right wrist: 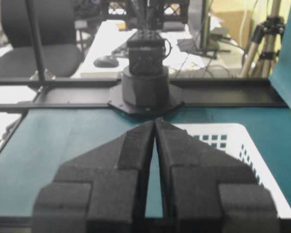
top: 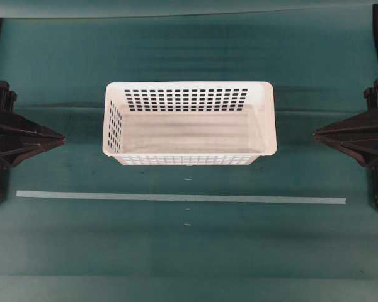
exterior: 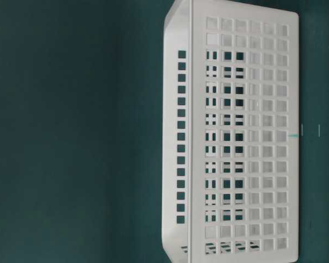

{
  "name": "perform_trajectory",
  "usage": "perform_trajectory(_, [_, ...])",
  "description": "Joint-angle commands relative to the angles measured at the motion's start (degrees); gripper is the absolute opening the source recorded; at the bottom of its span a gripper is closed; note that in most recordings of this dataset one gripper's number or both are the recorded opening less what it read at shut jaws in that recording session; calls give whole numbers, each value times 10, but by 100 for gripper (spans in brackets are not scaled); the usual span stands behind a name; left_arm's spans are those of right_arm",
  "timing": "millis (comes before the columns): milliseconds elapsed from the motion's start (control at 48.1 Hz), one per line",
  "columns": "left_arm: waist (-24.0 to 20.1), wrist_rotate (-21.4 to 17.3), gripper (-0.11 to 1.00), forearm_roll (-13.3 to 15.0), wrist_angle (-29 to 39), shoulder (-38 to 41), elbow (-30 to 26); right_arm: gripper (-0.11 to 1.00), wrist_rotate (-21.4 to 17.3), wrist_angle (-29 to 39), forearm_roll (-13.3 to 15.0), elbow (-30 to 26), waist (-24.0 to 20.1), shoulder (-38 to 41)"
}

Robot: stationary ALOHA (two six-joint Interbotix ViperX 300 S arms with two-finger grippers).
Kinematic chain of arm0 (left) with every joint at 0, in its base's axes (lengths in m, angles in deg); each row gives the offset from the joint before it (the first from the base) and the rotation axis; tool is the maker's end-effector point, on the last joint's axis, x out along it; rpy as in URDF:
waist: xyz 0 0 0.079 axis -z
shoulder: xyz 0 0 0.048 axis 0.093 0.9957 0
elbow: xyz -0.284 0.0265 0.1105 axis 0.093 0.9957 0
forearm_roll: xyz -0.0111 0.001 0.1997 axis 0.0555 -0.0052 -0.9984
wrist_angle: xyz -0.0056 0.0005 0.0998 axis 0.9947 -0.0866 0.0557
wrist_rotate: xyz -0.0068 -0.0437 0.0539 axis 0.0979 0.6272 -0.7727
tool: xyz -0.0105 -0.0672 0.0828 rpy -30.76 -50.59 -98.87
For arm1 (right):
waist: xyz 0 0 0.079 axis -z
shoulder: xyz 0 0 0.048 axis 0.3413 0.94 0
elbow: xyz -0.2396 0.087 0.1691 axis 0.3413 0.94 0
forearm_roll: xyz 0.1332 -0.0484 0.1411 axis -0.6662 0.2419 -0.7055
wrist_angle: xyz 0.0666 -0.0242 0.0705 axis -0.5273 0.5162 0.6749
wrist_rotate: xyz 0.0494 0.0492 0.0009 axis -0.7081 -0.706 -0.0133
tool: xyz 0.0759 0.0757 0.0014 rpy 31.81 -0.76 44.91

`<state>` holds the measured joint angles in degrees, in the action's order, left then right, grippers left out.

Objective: Lift the white basket with both hands.
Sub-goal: 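Move both grippers inward toward the short ends of the white basket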

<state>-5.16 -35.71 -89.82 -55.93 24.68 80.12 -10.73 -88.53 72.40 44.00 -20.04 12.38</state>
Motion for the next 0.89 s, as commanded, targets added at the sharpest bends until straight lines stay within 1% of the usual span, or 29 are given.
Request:
perform_trajectory(0, [-8, 25, 14, -6, 10, 6, -32, 14, -6, -3, -8, -16, 7, 4])
perform_trajectory(42, [-10, 37, 12, -6, 22, 6, -41, 12, -10, 6, -19, -23, 9, 5])
perform_trajectory(83, [-12, 51, 5, -6, 38, 6, -51, 5, -18, 21, -38, -33, 12, 5])
perform_trajectory(146, [-14, 75, -2, -6, 69, 6, -69, -1, -33, 55, -61, -49, 23, 7])
perform_trajectory(208, [-16, 99, -5, -6, 98, 6, -84, -5, -51, 99, -84, -71, 36, 11])
perform_trajectory(229, [-16, 109, -6, -6, 107, 7, -91, -5, -60, 117, -92, -79, 41, 13])
perform_trajectory(270, [-18, 133, -6, -6, 127, 8, -103, -5, -89, 164, -121, -105, 62, 23])
perform_trajectory(333, [-29, 178, -6, -6, 160, 11, -122, -5, -132, 224, -154, -137, 96, 38])
perform_trajectory(374, [-40, 221, -6, -6, 189, 14, -139, -5, -161, 261, -170, -156, 121, 49])
perform_trajectory(437, [-57, 276, -6, -6, 217, 20, -156, -5, -199, 316, -172, -181, 150, 69])
perform_trajectory(499, [-79, 331, -6, -6, 243, 25, -171, -5, -227, 369, -172, -200, 170, 91])
perform_trajectory(603, [-100, 409, -6, -9, 275, 36, -184, -5, -264, 439, -172, -231, 185, 135])
perform_trajectory(769, [-106, 491, -6, -9, 343, 64, -188, -5, -314, 489, -173, -265, 192, 200])
perform_trajectory(873, [-115, 544, -6, -9, 393, 85, -191, -5, -347, 539, -170, -290, 199, 243])
